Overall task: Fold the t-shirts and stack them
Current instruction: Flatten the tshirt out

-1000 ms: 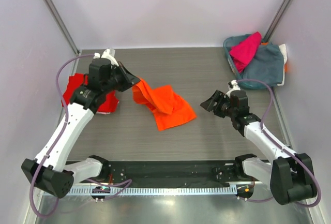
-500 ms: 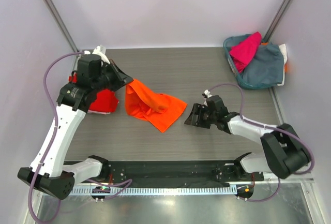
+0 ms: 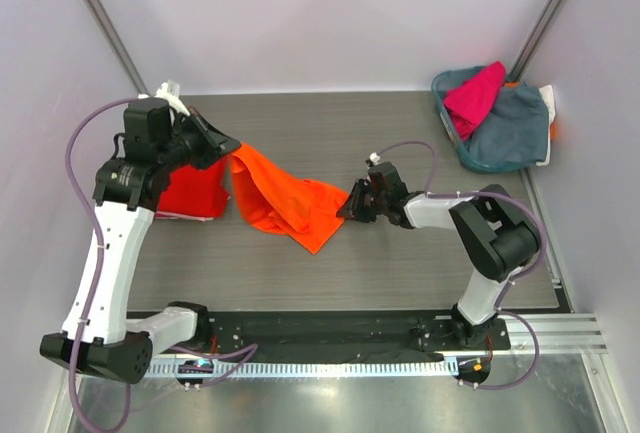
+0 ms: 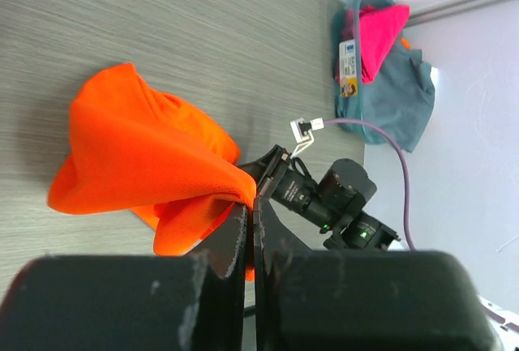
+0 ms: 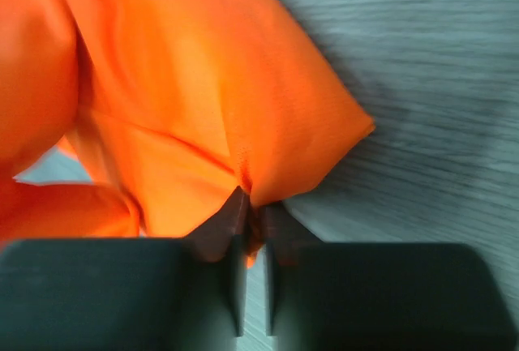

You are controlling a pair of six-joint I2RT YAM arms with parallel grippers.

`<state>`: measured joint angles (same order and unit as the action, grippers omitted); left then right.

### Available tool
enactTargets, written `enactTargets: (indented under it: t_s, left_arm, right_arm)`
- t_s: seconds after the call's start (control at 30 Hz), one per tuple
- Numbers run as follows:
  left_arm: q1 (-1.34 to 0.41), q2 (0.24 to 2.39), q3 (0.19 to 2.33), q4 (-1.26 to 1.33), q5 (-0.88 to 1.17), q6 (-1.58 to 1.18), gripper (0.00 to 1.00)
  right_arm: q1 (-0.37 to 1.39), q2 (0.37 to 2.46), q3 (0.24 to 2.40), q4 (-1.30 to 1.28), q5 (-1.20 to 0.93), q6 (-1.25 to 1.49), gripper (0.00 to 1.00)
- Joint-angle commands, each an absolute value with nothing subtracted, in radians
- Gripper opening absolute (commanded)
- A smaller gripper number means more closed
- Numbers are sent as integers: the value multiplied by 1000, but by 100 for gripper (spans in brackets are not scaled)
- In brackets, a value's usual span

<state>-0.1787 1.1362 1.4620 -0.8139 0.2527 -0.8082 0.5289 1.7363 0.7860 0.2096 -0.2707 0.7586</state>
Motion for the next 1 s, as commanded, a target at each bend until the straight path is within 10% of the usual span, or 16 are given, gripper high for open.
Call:
enactTargets:
  t_s: [0.0, 0.43, 0.97]
  left_arm:
    - [-120, 1129, 1479, -795, 330, -802, 0]
    - [303, 1184, 1384, -563, 567, -995, 0]
    - [328, 894, 1364, -879, 520, -847, 0]
  right_arm:
    - [526, 1747, 845, 196, -207, 782, 10]
    - [266, 1499, 1031, -133, -322, 688, 1]
    - [134, 968, 940, -443, -374, 589, 1]
